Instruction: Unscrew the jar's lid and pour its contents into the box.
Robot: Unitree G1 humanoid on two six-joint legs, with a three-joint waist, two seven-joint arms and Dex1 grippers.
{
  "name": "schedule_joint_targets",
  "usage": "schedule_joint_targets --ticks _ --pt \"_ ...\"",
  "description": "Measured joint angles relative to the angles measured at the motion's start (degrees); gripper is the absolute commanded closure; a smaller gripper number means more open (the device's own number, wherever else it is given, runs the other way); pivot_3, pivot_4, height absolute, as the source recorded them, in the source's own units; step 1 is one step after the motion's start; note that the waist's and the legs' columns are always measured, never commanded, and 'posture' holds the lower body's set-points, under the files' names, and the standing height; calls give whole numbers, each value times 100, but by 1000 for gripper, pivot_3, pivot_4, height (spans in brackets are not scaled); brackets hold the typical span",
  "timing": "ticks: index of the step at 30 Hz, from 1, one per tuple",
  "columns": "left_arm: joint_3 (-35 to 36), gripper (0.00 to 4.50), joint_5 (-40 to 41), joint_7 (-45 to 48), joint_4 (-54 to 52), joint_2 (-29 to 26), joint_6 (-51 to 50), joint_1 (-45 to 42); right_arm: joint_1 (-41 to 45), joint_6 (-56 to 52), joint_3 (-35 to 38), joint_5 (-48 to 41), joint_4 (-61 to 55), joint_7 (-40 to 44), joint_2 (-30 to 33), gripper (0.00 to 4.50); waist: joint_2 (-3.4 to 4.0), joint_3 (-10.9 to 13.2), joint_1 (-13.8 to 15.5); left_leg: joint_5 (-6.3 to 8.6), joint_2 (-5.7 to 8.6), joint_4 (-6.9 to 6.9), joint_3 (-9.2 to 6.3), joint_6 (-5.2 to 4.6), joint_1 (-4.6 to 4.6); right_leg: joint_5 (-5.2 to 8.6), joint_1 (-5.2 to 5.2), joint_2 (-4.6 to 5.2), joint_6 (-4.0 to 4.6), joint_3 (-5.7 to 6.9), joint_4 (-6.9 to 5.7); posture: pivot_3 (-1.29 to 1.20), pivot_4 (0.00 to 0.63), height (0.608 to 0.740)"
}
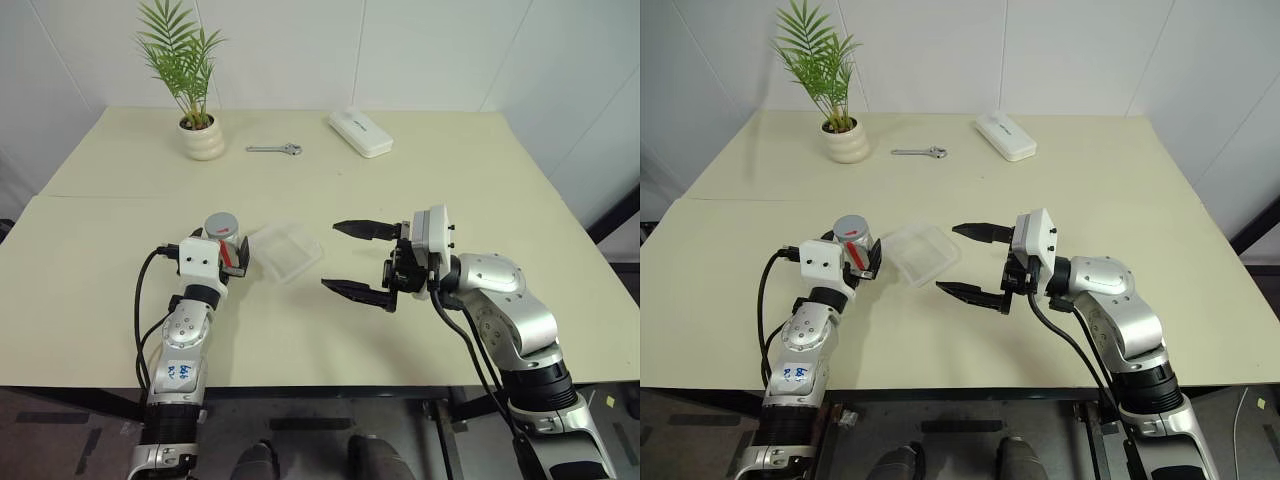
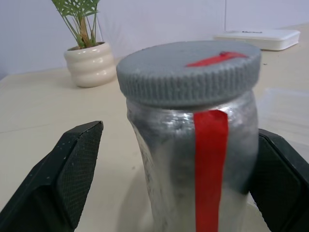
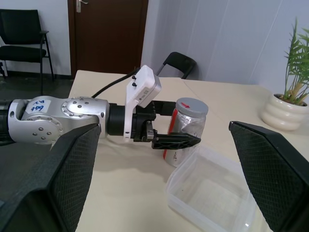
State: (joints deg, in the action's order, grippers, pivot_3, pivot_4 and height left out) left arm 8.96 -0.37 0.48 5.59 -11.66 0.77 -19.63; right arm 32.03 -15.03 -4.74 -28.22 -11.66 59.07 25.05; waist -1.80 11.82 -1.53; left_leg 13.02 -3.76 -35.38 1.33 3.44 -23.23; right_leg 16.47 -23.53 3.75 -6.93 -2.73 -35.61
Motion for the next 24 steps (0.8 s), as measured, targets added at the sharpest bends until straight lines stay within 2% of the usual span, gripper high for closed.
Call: schedule_joint_targets --ticks 1,4,10,16,20,24 --pt "-2 0 0 -9 49 2 22 -20 0 0 0 2 0 -11 -5 20 0 0 1 0 0 0 0 0 0 0 0 0 0 0 0 0 150 740" --pt "-6 591 -4 -59 188 30 54 -74 0 0 0 9 0 -43 -15 0 0 0 3 0 0 0 0 0 0 0 0 0 0 0 0 0 150 740" --pt "-44 2466 6 -84 199 50 60 -73 -1 2 0 25 0 -87 -18 0 0 0 0 0 0 0 0 0 0 0 0 -1 0 0 0 0 150 740" --pt "-14 2570 65 -96 199 107 132 -69 -1 10 -2 56 2 -87 -79 0 0 0 2 0 0 0 0 0 0 0 0 -1 0 0 0 0 150 740" --pt "257 2570 350 -81 79 127 386 -50 -2 5 -49 46 21 -62 -137 0 0 0 -14 0 -3 2 0 1 0 0 -2 -3 0 0 0 0 150 740" --pt "589 2570 837 358 -503 -330 305 64 -3 -29 -109 3 18 -82 -223 0 0 0 -10 0 -5 8 0 3 0 1 -4 -6 1 0 -1 0 150 740"
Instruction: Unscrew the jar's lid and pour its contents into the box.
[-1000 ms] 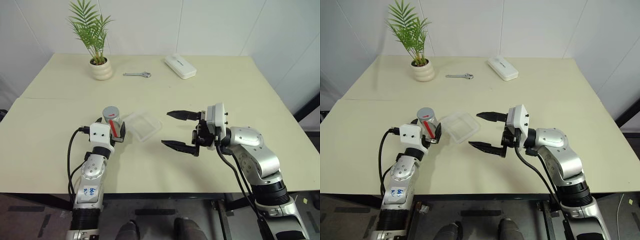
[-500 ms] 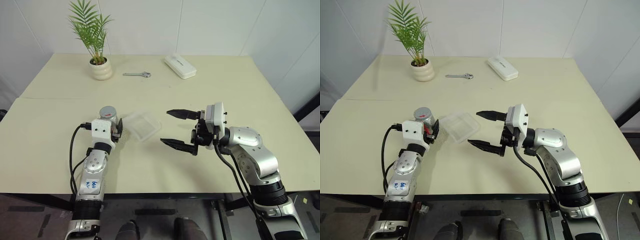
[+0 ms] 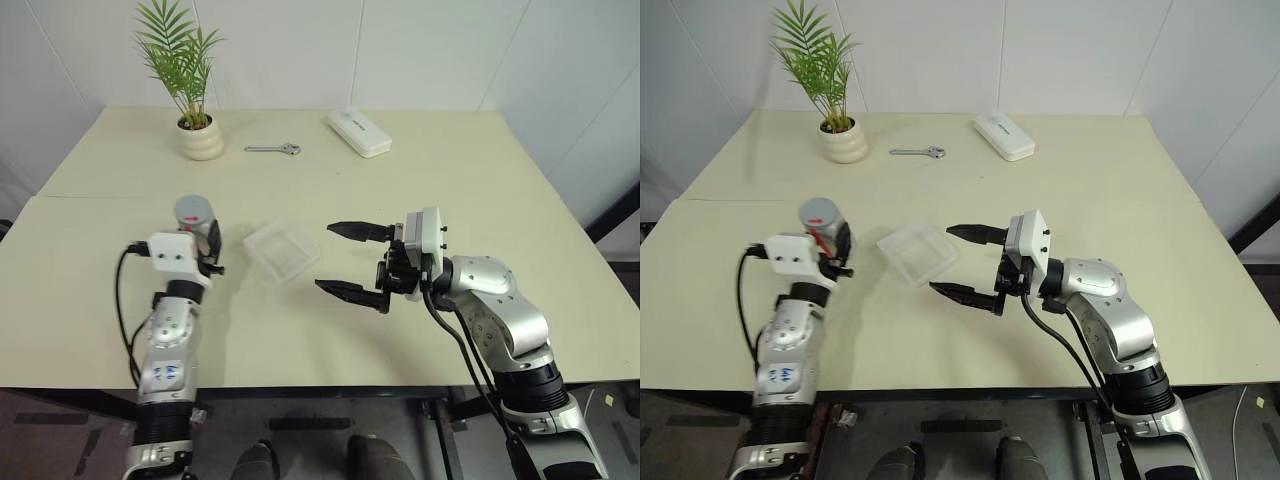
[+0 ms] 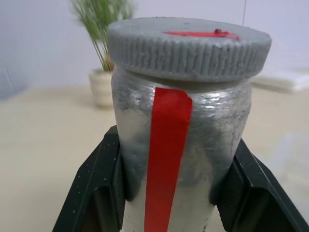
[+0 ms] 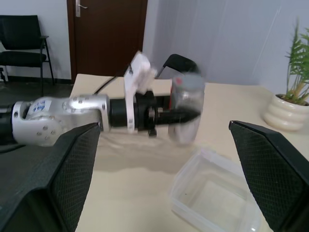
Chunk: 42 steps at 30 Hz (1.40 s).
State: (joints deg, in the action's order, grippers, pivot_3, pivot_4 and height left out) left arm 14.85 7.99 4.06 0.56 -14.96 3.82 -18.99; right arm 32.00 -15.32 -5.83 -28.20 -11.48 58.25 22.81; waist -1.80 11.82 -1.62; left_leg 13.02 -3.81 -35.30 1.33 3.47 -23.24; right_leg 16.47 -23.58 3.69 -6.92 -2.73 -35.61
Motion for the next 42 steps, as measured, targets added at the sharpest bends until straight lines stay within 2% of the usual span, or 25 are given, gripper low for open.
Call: schedule_joint_targets --ticks 6,10,13,16,22,27,42 --pt "167 2570 1113 1263 -720 -814 -856 284 104 -366 -53 -24 -67 -250 -52 0 -1 0 2 1 -1 0 2 2 -1 2 -2 2 4 1 1 0 150 740" --pt "-100 2570 2033 2575 -1195 -2022 -2343 147 592 -1145 -119 -99 -243 -590 -74 0 -1 1 -12 0 -4 7 2 5 0 10 -10 2 22 0 -3 0 150 740" --pt "-468 2570 2643 3219 -1573 -2387 -3340 -239 1081 -1525 -223 -157 -284 -849 -302 0 0 2 -14 1 -5 12 3 6 -1 14 -11 2 29 1 0 0 150 740" --pt "-732 2570 2745 3547 -1786 -2438 -3530 -338 1242 -1748 -322 -147 -306 -1023 -388 0 0 2 -6 11 -5 16 3 8 -4 19 -13 1 28 1 0 0 150 740" --pt "-933 2570 2615 3621 -1758 -2350 -3559 -516 1389 -2027 -336 -114 -258 -1317 -540 0 0 2 -19 16 -8 19 4 8 -16 28 -31 -4 20 0 -4 0 150 740" --pt "-1182 2570 2512 3729 -1742 -2061 -3492 -557 1458 -2100 -551 59 -159 -1537 -734 0 -1 2 -11 16 -8 15 5 8 -18 28 -31 -4 19 -1 -7 0 150 740" --pt "-1197 2570 2297 3929 -1555 -1932 -3296 -586 1464 -2115 -547 128 33 -1620 -811 0 0 2 -9 16 -8 15 5 8 -17 28 -31 -5 19 -1 -10 0 150 740"
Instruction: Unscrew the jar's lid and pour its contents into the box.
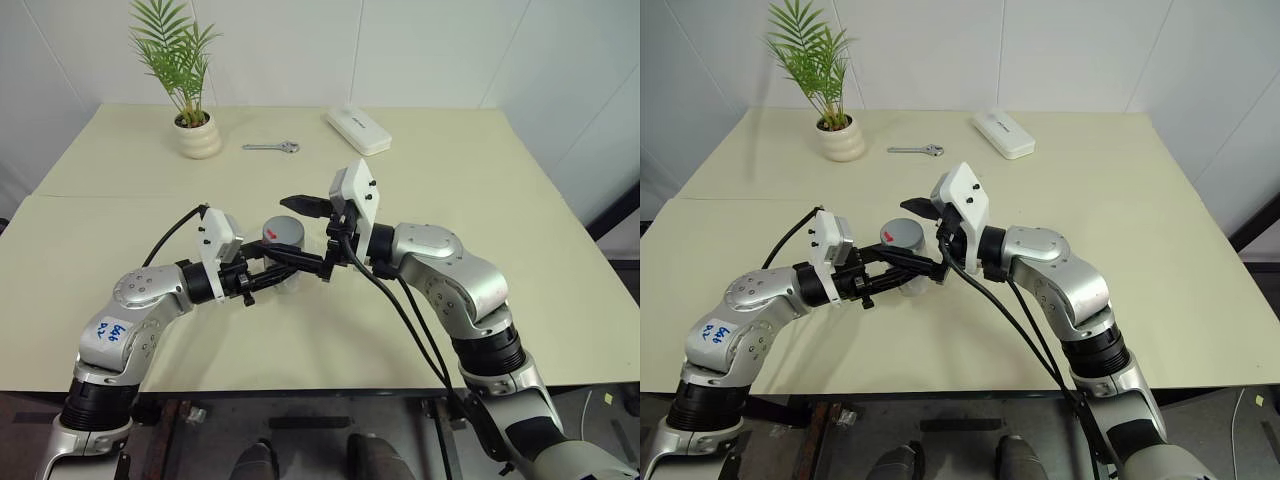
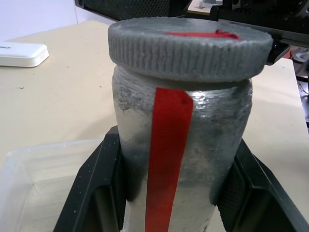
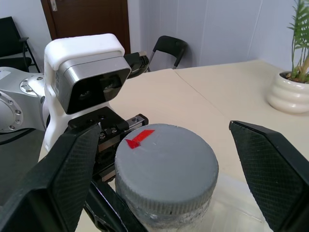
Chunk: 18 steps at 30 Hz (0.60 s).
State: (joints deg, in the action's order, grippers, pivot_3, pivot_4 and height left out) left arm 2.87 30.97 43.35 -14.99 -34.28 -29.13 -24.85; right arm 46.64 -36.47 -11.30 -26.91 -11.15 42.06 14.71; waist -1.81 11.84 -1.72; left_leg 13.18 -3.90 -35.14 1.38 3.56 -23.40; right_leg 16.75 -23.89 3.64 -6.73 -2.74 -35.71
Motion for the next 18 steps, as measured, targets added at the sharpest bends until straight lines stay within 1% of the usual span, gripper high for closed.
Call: schedule_joint_targets --ticks 1,2,6,14,16,18 --pt "0 2570 -2 0 0 7 6 -17 0 -2 0 -1 0 5 -2 407 0 0 -1 0 0 0 0 0 0 0 0 0 0 0 0 0 150 740" --pt "0 2570 -4 -1 0 13 20 -29 0 -5 0 -2 1 12 -6 615 0 0 -2 0 0 0 0 0 0 0 0 0 0 0 0 0 150 740" --pt "2 2570 -4 -7 -2 59 34 -36 0 -17 16 -1 18 40 -18 1920 0 0 -1 0 0 0 0 0 0 0 0 0 0 0 -1 0 150 740" --pt "13 2570 14 56 1 104 43 -36 0 -73 76 -77 20 95 -70 1947 0 0 1 0 0 -1 0 0 0 0 0 0 0 0 -2 0 150 740" --pt "23 2570 75 228 23 153 43 -40 0 -98 136 -173 20 307 7 1947 0 0 6 0 0 -1 0 0 0 0 0 0 0 0 -1 0 150 740" --pt "-21 2570 153 603 132 162 65 -111 16 -101 184 -315 31 734 202 1947 0 0 8 0 0 -1 0 0 0 0 1 -1 0 0 -1 0 150 740"
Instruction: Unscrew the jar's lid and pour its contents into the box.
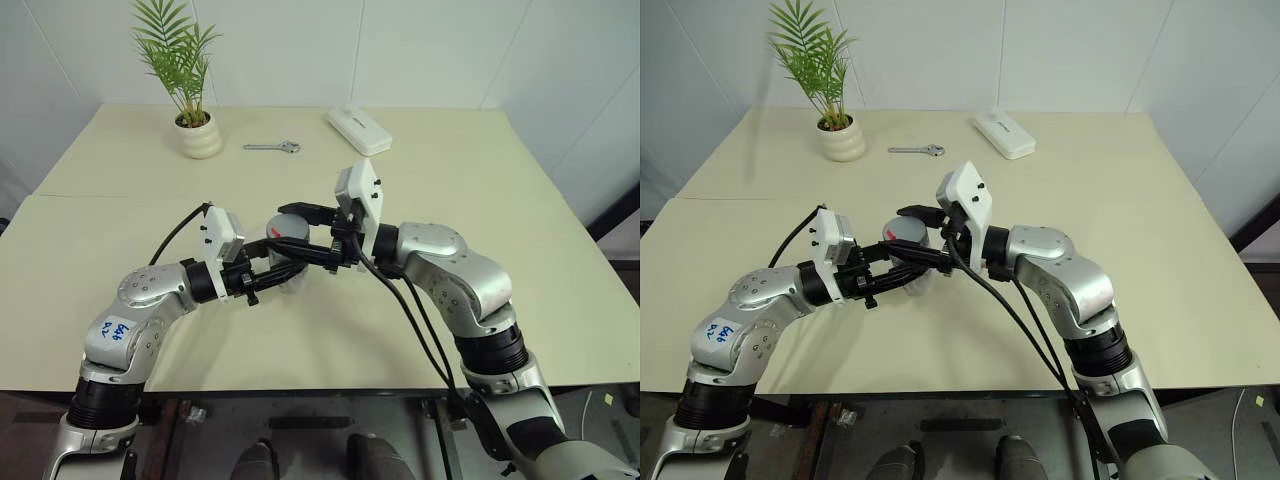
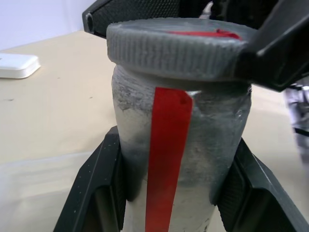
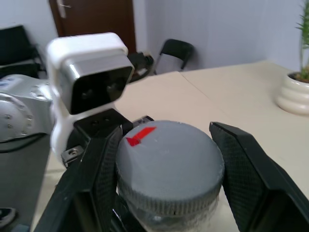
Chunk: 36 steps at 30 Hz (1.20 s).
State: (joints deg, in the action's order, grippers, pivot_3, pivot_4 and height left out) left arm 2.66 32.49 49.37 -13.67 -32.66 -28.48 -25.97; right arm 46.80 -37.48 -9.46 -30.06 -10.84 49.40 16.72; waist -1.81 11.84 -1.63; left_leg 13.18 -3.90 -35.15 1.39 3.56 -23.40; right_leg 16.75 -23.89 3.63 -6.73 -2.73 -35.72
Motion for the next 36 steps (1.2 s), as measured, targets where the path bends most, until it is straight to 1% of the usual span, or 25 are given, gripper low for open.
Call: schedule_joint_targets --ticks 2,5,8,13,15,17,18,21,25,30,34,36 --pt "-81 2570 64 351 123 0 62 -98 88 7 18 -93 57 456 217 1947 0 0 1 0 0 -1 0 0 0 0 0 -1 0 0 0 0 150 740" --pt "-258 2570 143 1036 300 -15 149 -356 317 123 -8 -236 235 1459 609 1947 0 0 -2 0 0 -3 0 0 1 0 1 -3 -1 0 0 0 150 740" --pt "-439 2570 140 1569 433 -95 223 -539 546 234 -135 -271 442 2194 850 1947 1 0 -32 0 -1 -2 0 0 3 2 0 -7 -2 -2 -3 0 150 740" --pt "-561 2570 108 2129 703 -175 384 -749 972 399 -348 -244 905 2881 954 1947 2 1 -30 0 -2 -3 0 0 3 7 -2 -7 -4 -4 -11 0 150 740" --pt "-553 2570 92 2166 763 -203 494 -764 1058 545 -385 -180 1053 2938 915 1947 2 1 -20 0 -2 -4 0 0 2 8 -2 -6 -5 -4 -11 0 150 740" --pt "-550 2570 80 2154 796 -207 540 -765 1060 622 -386 -164 1134 2952 880 1224 2 2 -9 0 -2 -4 0 0 1 8 -2 -6 -5 -4 -11 0 150 740" --pt "-537 2570 55 2142 826 -214 561 -764 1060 624 -379 -149 1165 2949 878 1017 2 1 -4 0 -2 -4 0 0 1 8 -2 -6 -5 -4 -12 0 150 740" --pt "-380 2570 25 2119 967 -265 604 -764 1059 524 -361 -156 1300 2955 948 20 2 2 -4 0 -2 -6 0 0 1 8 -3 -6 -5 -4 -14 0 150 740" --pt "-268 2570 26 2002 945 -265 635 -698 1057 514 -259 -186 1334 2908 969 20 2 2 -13 0 -2 -5 0 0 2 8 -3 -6 -5 -4 -14 0 150 740" --pt "-98 2570 12 1813 901 -285 655 -421 1005 789 105 -127 1338 2483 927 20 2 2 -5 0 -2 -6 0 0 2 8 -3 -5 -5 -4 -16 0 150 740" --pt "-38 2570 11 1623 825 -286 637 -404 780 897 90 -22 1144 2004 597 20 3 2 -13 0 -2 -7 0 0 2 8 -5 -6 -4 -5 -21 0 150 740" --pt "-36 2570 10 1561 785 -285 633 -390 748 864 77 -23 1030 1884 528 20 3 2 -7 0 -2 -7 0 0 1 8 -5 -5 -4 -5 -19 0 150 740"
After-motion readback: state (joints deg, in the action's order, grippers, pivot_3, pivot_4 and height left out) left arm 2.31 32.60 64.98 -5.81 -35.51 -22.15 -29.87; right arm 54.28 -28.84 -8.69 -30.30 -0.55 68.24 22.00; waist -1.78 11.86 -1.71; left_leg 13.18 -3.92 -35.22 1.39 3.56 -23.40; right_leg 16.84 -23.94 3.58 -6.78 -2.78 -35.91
